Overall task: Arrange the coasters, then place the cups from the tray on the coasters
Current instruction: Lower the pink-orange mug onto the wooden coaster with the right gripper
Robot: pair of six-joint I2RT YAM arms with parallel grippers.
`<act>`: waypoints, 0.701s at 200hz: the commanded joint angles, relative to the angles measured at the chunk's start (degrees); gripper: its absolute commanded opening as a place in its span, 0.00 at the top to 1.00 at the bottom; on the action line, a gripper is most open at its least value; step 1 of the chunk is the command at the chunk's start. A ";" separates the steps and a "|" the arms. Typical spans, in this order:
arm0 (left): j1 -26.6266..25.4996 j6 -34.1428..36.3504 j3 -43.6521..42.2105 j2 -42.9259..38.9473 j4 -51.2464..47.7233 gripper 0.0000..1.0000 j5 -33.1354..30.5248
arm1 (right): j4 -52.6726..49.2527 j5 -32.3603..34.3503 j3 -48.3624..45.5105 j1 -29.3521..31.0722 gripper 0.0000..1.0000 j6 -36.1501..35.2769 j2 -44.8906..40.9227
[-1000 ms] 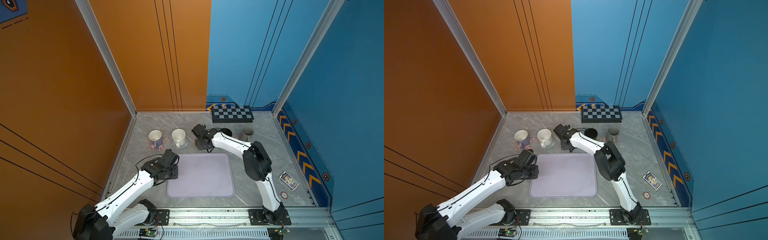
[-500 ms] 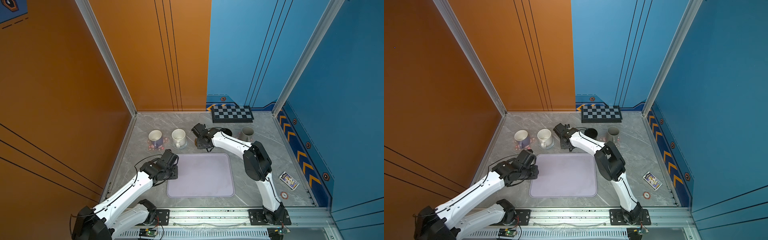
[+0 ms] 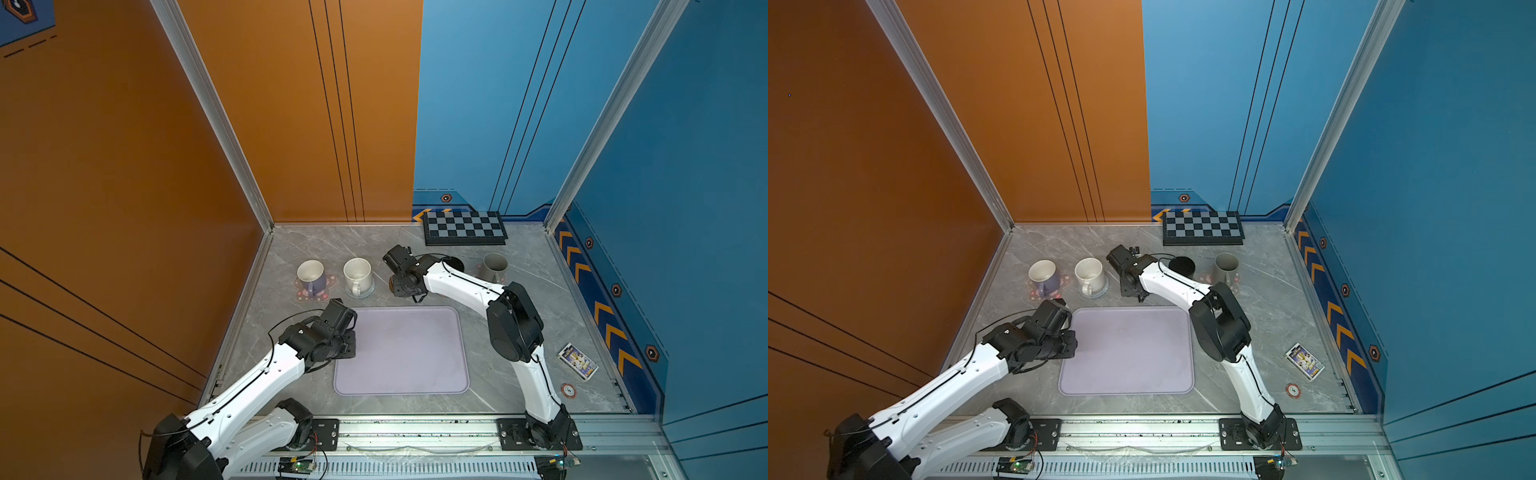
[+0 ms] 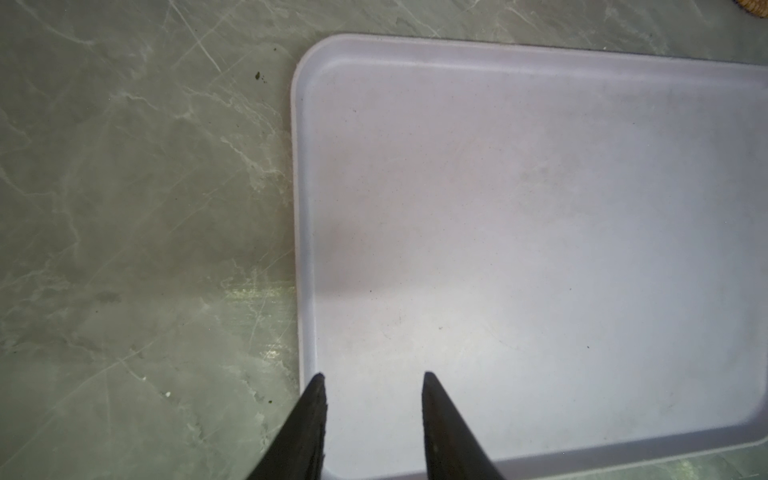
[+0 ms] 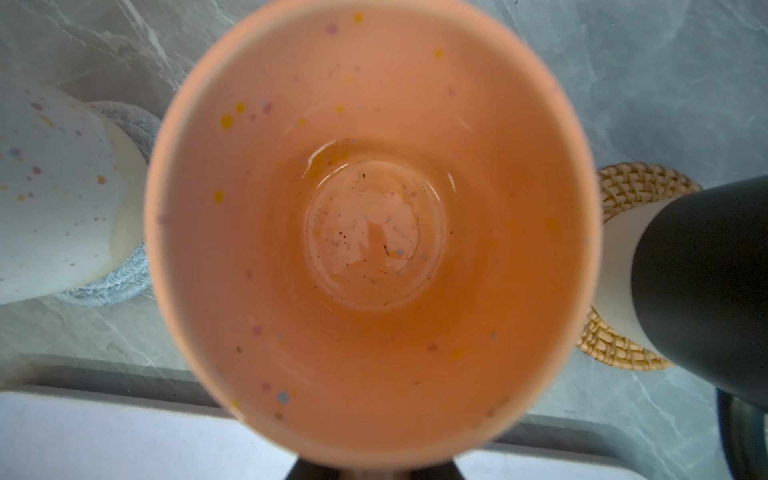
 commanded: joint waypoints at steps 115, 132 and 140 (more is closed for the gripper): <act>0.39 -0.39 -0.53 -2.13 -2.10 0.60 1.30 | -1.03 -0.01 -3.48 1.60 0.87 2.12 -4.62; 0.40 -0.54 -0.80 -2.61 -2.17 0.60 1.10 | -0.99 0.19 -3.42 1.61 0.86 2.21 -4.47; 0.38 -0.71 -0.84 -2.83 -2.17 0.60 1.24 | -1.03 0.38 -3.44 1.56 0.85 2.21 -4.34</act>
